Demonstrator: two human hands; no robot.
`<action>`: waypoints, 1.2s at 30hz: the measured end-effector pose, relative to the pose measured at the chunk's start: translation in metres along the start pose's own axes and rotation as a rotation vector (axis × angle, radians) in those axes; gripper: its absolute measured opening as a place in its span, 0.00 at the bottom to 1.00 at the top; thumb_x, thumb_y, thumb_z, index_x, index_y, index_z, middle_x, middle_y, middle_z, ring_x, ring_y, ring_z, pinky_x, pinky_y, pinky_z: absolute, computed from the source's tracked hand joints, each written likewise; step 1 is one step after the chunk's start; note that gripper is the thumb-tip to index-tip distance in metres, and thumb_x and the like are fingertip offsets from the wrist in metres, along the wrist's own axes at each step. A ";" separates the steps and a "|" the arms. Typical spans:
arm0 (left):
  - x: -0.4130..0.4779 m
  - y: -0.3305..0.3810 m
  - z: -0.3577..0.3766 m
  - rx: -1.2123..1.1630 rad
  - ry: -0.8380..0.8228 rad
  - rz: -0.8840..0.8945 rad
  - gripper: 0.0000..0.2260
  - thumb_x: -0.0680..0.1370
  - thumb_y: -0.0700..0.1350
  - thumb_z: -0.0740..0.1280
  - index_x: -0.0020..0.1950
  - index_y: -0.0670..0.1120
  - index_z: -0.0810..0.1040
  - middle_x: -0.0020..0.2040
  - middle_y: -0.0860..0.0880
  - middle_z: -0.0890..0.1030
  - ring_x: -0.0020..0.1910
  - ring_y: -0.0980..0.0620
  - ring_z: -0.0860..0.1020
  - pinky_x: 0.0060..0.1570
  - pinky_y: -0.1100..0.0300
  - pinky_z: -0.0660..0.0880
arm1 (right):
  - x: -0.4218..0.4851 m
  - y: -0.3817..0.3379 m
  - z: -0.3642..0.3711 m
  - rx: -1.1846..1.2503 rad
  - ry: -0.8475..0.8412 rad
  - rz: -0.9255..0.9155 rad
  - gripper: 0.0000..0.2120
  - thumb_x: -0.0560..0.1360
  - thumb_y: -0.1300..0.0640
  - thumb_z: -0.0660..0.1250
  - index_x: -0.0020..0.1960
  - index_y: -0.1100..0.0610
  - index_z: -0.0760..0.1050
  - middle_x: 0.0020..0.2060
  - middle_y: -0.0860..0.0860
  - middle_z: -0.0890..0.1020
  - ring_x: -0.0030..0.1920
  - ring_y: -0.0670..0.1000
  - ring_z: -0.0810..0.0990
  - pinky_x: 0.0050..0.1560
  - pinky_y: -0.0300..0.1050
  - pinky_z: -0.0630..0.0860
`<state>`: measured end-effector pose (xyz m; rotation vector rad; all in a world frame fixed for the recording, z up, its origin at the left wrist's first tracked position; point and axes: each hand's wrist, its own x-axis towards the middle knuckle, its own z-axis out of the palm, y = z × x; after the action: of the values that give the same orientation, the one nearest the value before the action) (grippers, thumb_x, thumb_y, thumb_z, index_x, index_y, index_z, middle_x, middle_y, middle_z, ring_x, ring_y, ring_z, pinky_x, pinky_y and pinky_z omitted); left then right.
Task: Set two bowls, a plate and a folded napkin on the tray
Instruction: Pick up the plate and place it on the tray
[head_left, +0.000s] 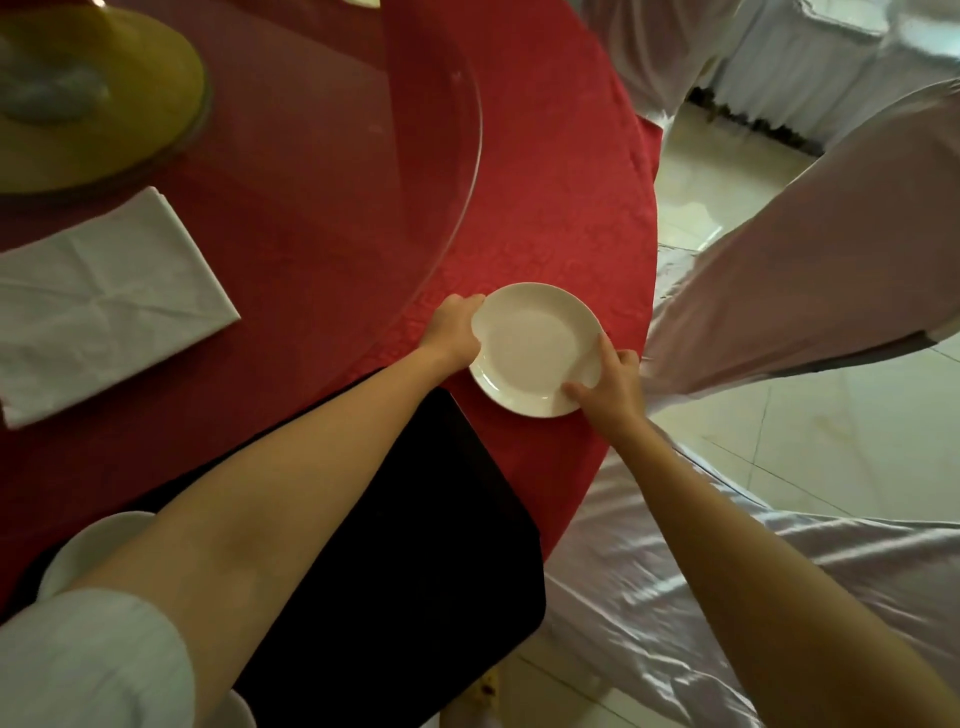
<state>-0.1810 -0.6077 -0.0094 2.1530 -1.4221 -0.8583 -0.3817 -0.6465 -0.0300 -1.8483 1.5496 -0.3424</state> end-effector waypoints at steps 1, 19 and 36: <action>-0.004 0.000 -0.002 -0.022 0.022 -0.010 0.14 0.70 0.37 0.63 0.56 0.38 0.74 0.53 0.34 0.74 0.53 0.39 0.73 0.45 0.56 0.65 | -0.002 -0.003 -0.001 0.001 0.000 -0.012 0.39 0.69 0.64 0.69 0.75 0.52 0.55 0.59 0.60 0.65 0.54 0.54 0.68 0.55 0.37 0.63; -0.142 -0.034 -0.055 -0.237 0.552 -0.426 0.28 0.69 0.31 0.64 0.68 0.45 0.68 0.62 0.39 0.74 0.60 0.42 0.74 0.60 0.53 0.71 | -0.032 -0.088 0.025 0.098 -0.292 -0.490 0.35 0.68 0.66 0.66 0.72 0.51 0.61 0.51 0.54 0.66 0.48 0.52 0.68 0.42 0.35 0.70; -0.254 -0.063 0.023 -0.276 0.643 -0.830 0.23 0.72 0.32 0.58 0.66 0.43 0.66 0.61 0.39 0.69 0.55 0.41 0.74 0.54 0.49 0.75 | -0.091 -0.097 0.069 -0.285 -0.730 -0.662 0.31 0.72 0.64 0.61 0.72 0.49 0.57 0.56 0.54 0.65 0.51 0.54 0.71 0.50 0.51 0.78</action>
<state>-0.2286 -0.3493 0.0007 2.4540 -0.0720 -0.4677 -0.2901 -0.5326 0.0033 -2.3154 0.4924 0.2708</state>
